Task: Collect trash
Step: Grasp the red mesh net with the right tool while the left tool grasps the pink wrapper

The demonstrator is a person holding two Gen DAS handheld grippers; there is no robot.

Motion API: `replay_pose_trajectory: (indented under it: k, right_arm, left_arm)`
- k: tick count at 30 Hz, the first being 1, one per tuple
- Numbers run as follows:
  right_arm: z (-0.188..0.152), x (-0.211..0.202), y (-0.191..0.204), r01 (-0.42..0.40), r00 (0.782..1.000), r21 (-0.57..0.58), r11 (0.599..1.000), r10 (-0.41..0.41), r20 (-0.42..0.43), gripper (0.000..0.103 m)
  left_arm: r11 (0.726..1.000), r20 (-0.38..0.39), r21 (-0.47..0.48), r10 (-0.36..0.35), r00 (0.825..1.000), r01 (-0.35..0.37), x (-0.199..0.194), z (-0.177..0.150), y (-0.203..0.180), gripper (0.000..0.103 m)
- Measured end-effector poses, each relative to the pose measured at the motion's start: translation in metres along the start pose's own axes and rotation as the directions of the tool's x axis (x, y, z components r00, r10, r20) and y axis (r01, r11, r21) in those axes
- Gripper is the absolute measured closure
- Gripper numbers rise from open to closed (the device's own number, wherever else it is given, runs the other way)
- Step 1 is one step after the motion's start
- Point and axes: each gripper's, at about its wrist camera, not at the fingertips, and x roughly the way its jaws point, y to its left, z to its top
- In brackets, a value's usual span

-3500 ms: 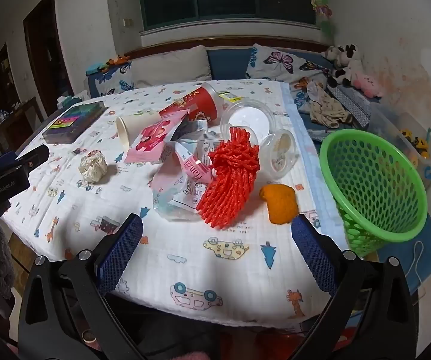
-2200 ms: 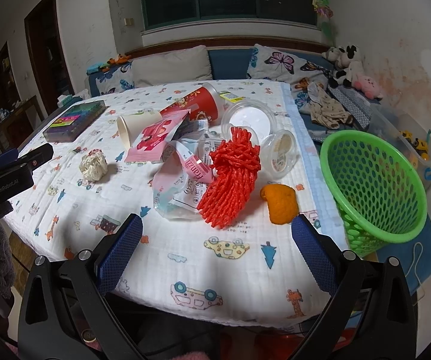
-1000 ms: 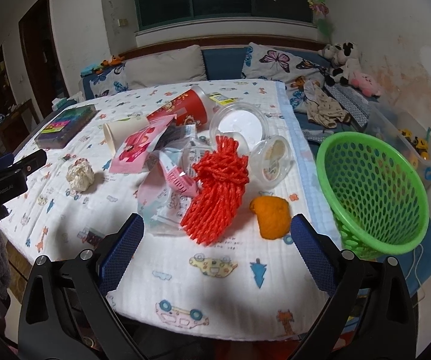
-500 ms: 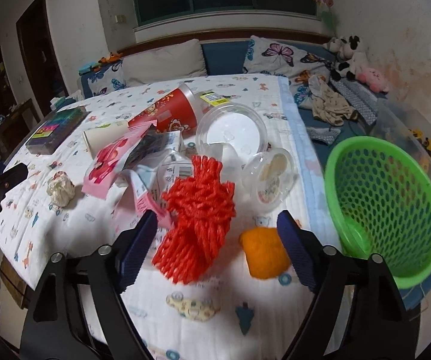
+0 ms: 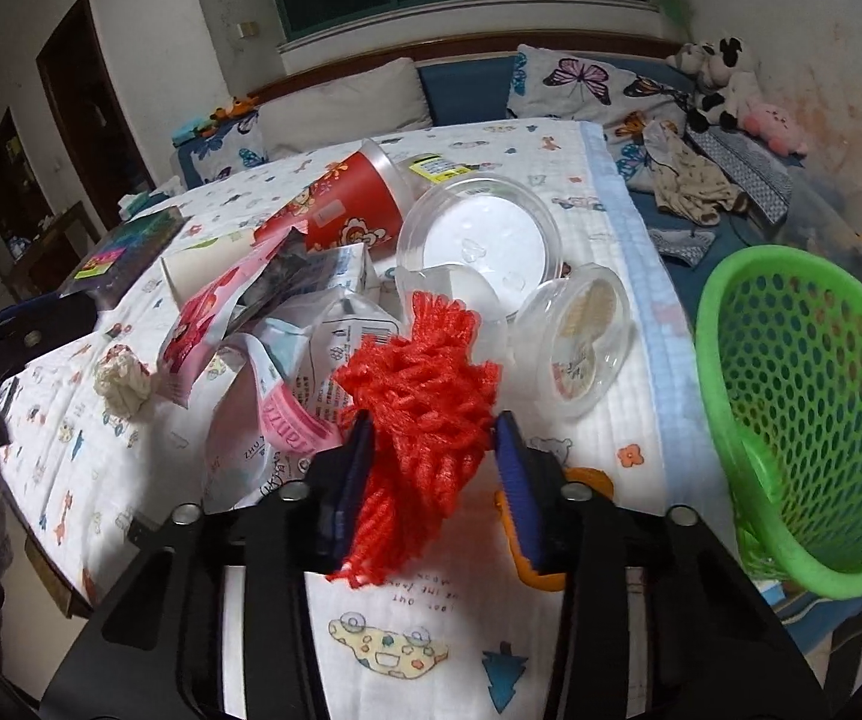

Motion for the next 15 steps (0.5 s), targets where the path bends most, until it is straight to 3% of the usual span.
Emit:
replay_pose_trajectory:
  k: [7, 15]
  right_arm:
    - [-0.001, -0.013, 0.001, 0.014, 0.999, -0.027, 1.000, -0.013, 0.039, 0.071]
    - [0.001, -0.025, -0.006, 0.018, 0.997, -0.024, 1.000, -0.016, 0.069, 0.072]
  left_arm:
    - [0.993, -0.103, 0.036, -0.104, 0.989, 0.108, 0.039, 0.019, -0.024, 0.007]
    - [0.986, -0.219, 0.025, -0.154, 0.963, 0.164, 0.078, 0.020, -0.025, 0.007]
